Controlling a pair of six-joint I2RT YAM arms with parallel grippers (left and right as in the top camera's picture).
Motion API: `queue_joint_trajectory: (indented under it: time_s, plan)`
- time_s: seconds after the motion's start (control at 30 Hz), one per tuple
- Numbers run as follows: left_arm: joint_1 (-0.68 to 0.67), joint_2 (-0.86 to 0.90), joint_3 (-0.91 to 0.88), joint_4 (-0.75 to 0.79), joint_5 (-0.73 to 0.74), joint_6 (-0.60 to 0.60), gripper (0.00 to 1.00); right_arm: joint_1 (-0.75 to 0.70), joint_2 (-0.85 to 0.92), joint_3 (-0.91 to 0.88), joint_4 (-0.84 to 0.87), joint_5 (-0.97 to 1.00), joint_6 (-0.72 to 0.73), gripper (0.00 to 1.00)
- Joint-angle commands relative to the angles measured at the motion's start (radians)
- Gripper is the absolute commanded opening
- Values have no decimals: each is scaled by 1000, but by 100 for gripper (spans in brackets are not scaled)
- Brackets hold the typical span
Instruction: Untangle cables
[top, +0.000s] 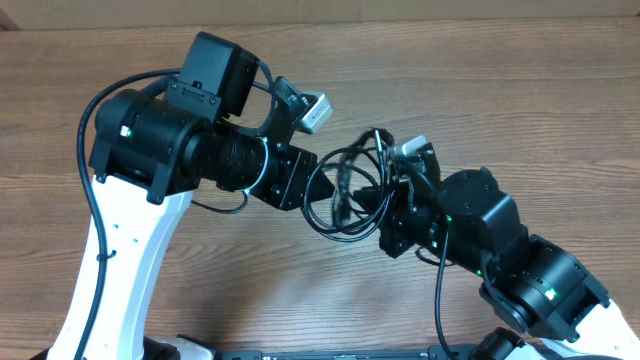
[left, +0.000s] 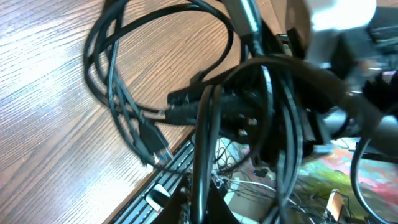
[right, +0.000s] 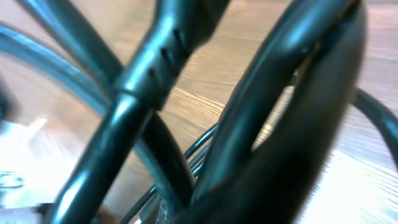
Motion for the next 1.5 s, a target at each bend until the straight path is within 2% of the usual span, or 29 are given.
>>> queue_joint_trajectory:
  time_s: [0.0,0.23,0.43,0.5,0.73,0.8,0.9,0.93,1.03,1.13,1.3,1.47]
  plan:
    - [5,-1,-1,-5,-14,19,4,-5,-5,29,-64,218,-12,4]
    - [5,-1,-1,-5,-14,19,4,-5,-5,28,-201,488,-16,4]
    - [5,-1,-1,-5,-15,19,4,-5,-5,27,-328,845,-11,4]
    - [5,-1,-1,-5,-14,19,4,-5,-5,27,-336,910,-10,4]
    - [5,-1,-1,-5,-14,19,5,-5,-5,27,-325,752,-7,4]
    - [5,-1,-1,-5,-12,18,17,-5,-5,27,-309,711,-8,4]
    - [4,-1,-1,-5,-11,11,45,-5,-5,27,-275,634,-8,4]
    - [4,-1,-1,-5,-11,-2,50,-5,-5,27,-262,611,-8,4]
    - [3,-1,-1,-5,-11,-53,59,-5,-5,27,-208,567,-7,4]
    - [-8,-1,-1,-5,-11,-113,59,-5,-2,27,-158,565,21,4]
    - [-57,0,-1,-5,-15,-117,60,-4,22,27,-79,457,24,4]
    - [-107,0,-1,3,-56,-118,62,-4,63,27,-8,341,101,4]
